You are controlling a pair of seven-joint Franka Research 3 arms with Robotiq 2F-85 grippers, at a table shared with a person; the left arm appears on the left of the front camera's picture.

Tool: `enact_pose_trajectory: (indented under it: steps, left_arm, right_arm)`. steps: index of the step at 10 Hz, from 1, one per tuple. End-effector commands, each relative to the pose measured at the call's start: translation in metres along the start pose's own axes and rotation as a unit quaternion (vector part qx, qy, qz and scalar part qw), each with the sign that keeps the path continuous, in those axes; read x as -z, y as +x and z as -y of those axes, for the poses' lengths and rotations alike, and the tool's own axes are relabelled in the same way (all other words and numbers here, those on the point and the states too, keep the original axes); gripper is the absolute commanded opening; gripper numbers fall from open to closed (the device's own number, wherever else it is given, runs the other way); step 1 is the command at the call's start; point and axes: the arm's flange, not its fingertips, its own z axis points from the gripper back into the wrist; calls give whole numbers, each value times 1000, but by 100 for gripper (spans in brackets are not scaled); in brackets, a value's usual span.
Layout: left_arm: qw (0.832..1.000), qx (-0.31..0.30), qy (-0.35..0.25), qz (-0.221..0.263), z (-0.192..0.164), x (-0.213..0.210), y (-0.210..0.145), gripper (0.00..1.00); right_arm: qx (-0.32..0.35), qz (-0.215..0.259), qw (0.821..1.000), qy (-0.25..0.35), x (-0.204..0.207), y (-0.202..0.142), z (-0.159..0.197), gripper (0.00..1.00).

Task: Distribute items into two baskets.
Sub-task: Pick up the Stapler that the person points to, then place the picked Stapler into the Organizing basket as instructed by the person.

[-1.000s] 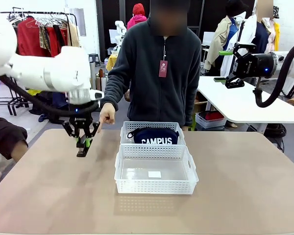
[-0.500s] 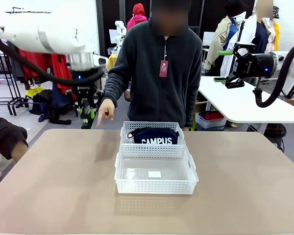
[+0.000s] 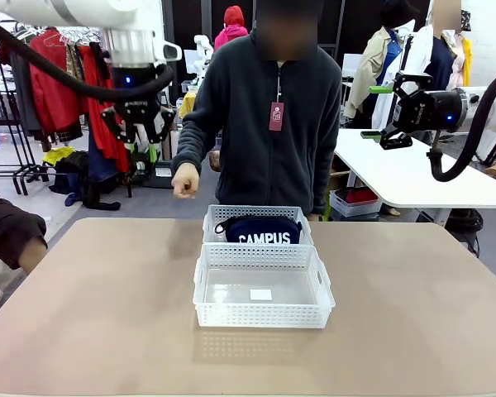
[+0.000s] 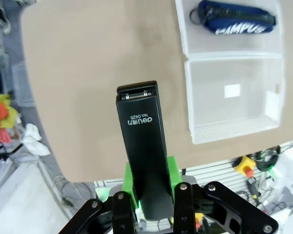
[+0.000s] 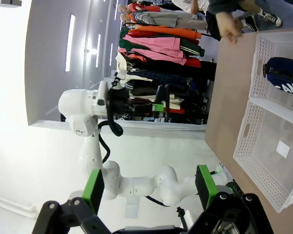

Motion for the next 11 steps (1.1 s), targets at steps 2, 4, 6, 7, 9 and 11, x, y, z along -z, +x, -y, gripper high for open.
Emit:
enact_pose_trajectory:
  steps: [2, 4, 6, 7, 9, 11]
  left_arm:
    - [1000, -12, 4, 9, -5, -23, 2, 0]
    - [1000, -1, 0, 3, -1, -14, -2, 0]
    - [1000, -1, 0, 3, -1, -14, -2, 0]
    - [1000, -1, 0, 3, -1, -14, -2, 0]
    - [1000, -1, 0, 3, -1, -14, -2, 0]
    - [1000, -1, 0, 3, -1, -14, -2, 0]
  right_arm:
    - [-1, 0, 1000, 1, 0, -1, -2, 100]
    - [-1, 0, 1000, 1, 0, -1, -2, 100]
    - [-1, 0, 1000, 1, 0, -1, -2, 100]
    - [-1, 0, 1000, 1, 0, -1, -2, 100]
    - [-1, 0, 1000, 1, 0, -1, -2, 100]
    - [-1, 0, 1000, 1, 0, -1, -2, 100]
